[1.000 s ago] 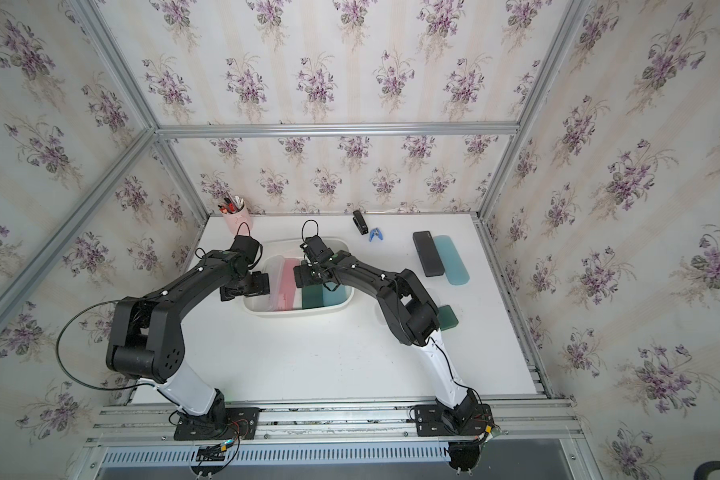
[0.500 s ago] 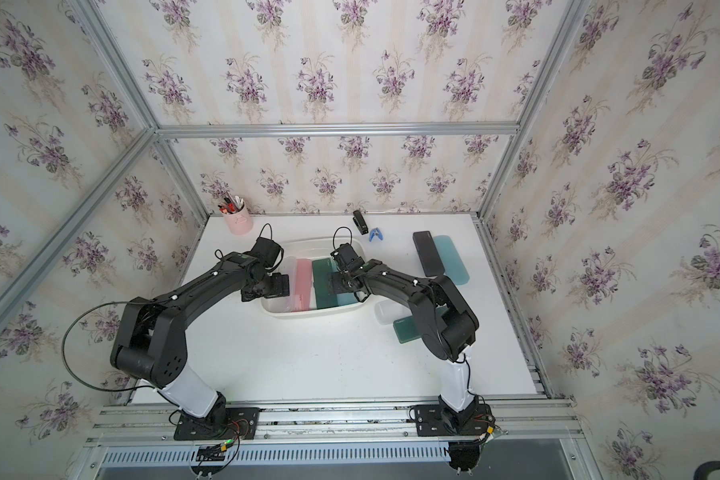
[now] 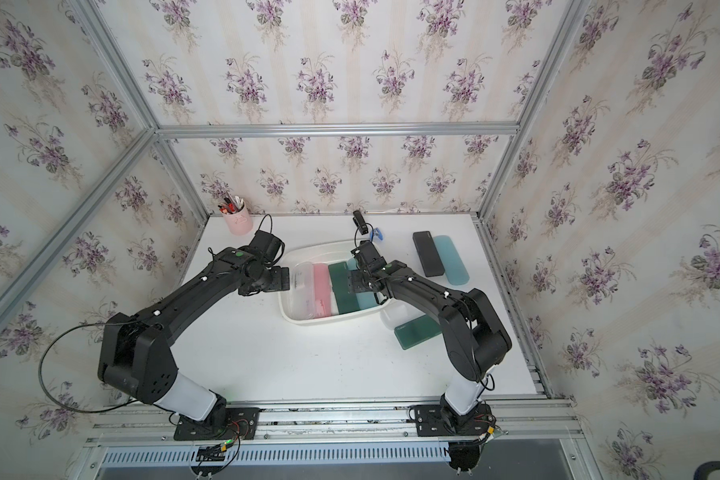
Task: Put the pencil case into the storage box
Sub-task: Adjust the pencil case in the storage box.
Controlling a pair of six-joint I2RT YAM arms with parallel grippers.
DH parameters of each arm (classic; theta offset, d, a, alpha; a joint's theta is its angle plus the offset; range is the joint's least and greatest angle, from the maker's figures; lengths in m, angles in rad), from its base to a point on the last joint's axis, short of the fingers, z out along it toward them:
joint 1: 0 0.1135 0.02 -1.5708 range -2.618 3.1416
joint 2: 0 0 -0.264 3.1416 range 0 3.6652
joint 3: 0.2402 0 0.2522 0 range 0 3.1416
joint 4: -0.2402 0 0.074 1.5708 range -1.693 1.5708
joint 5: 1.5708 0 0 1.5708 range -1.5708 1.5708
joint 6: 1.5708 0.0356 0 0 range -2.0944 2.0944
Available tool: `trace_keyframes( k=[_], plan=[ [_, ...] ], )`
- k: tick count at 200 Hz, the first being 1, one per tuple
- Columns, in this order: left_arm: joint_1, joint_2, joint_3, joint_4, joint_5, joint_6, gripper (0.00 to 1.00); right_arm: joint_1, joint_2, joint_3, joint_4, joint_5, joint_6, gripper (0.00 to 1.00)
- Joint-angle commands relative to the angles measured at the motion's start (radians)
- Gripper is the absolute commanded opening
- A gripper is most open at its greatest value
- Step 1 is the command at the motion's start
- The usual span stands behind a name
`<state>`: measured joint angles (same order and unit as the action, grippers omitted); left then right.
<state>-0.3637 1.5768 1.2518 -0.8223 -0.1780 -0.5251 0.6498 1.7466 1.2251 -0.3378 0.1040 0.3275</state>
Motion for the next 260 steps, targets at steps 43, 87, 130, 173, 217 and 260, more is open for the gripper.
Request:
trace_keyframes(
  k=[43, 87, 130, 173, 217, 260],
  plan=[
    [0.023, -0.009, -0.046, -0.026, -0.077, 0.036, 0.98, 0.05, 0.2, 0.192, 0.165, -0.318, -0.069, 0.76],
    [0.06, -0.04, -0.087, -0.02, -0.081, 0.047, 0.98, 0.096, 0.315, 0.288, 0.176, -0.386, -0.054, 0.76],
    [0.08, -0.056, -0.111, -0.015, -0.087, 0.058, 0.98, 0.114, 0.37, 0.304, 0.181, -0.394, -0.019, 0.76],
    [0.095, -0.064, -0.134, -0.003, -0.081, 0.066, 0.98, 0.126, 0.381, 0.296, 0.2, -0.42, 0.005, 0.76],
    [0.105, -0.075, -0.146, 0.003, -0.08, 0.07, 0.98, 0.146, 0.42, 0.336, 0.192, -0.453, 0.008, 0.75],
    [0.113, -0.079, -0.156, 0.012, -0.075, 0.074, 0.98, 0.148, 0.462, 0.376, 0.169, -0.472, 0.004, 0.76]
  ],
)
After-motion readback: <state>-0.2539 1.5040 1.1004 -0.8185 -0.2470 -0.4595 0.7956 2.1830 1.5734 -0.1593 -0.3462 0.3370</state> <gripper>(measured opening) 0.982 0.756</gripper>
